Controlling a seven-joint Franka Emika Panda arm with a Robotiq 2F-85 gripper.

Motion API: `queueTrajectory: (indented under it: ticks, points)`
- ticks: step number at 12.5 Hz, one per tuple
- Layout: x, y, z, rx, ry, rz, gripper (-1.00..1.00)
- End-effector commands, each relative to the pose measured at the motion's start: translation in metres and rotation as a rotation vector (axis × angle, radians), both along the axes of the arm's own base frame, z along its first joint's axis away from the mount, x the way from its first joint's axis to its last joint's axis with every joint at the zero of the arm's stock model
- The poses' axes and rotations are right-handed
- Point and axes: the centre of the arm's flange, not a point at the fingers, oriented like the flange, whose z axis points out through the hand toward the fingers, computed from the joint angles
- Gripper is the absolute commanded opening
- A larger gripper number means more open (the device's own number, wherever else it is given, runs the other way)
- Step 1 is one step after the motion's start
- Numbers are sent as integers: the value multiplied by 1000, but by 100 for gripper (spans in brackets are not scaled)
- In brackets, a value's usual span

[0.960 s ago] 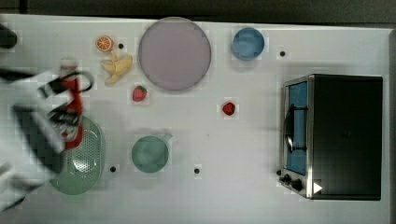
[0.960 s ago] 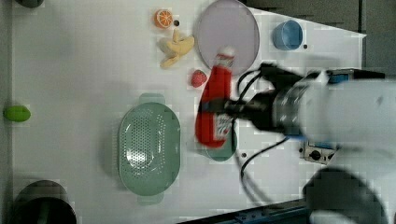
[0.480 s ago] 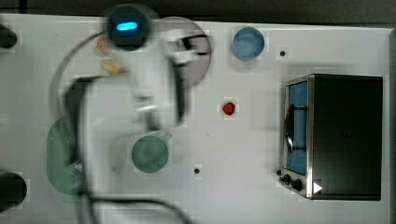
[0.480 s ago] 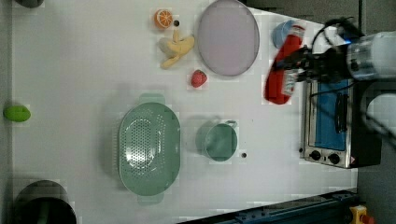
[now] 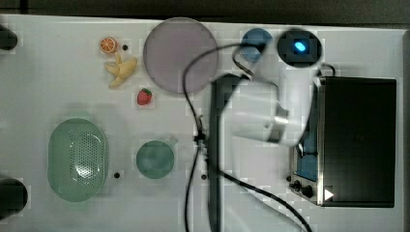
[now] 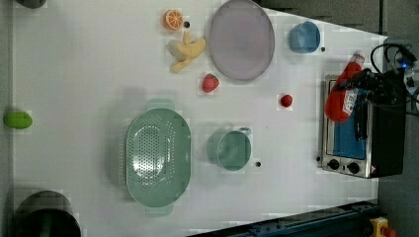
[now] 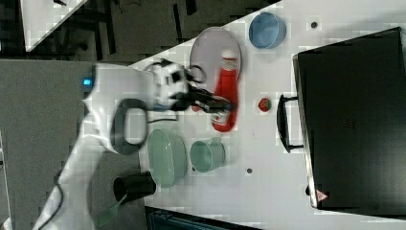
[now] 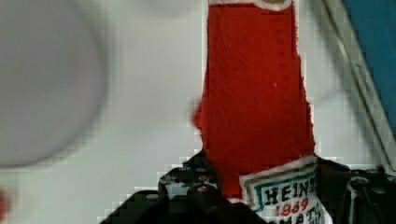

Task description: Pick ketchup from strainer and place it on the table

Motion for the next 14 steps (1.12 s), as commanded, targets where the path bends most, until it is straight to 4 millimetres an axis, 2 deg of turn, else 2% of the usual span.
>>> queueTrajectory:
  ticks: [1,4,7,8,9,11,12,14]
  points:
    - [-15,50,-35,29,15,160,21]
    - [-40,64,-81,36,6,172,21]
    - [-55,84,-116,44,-8,192,21]
    - [-57,89,-126,48,-8,199,27]
    - [-58,92,-135,52,-5,204,47]
    - [-55,96,-133,52,-14,212,91]
    - [-52,95,-122,48,-31,212,100]
    - [-36,90,-81,27,-114,207,100]
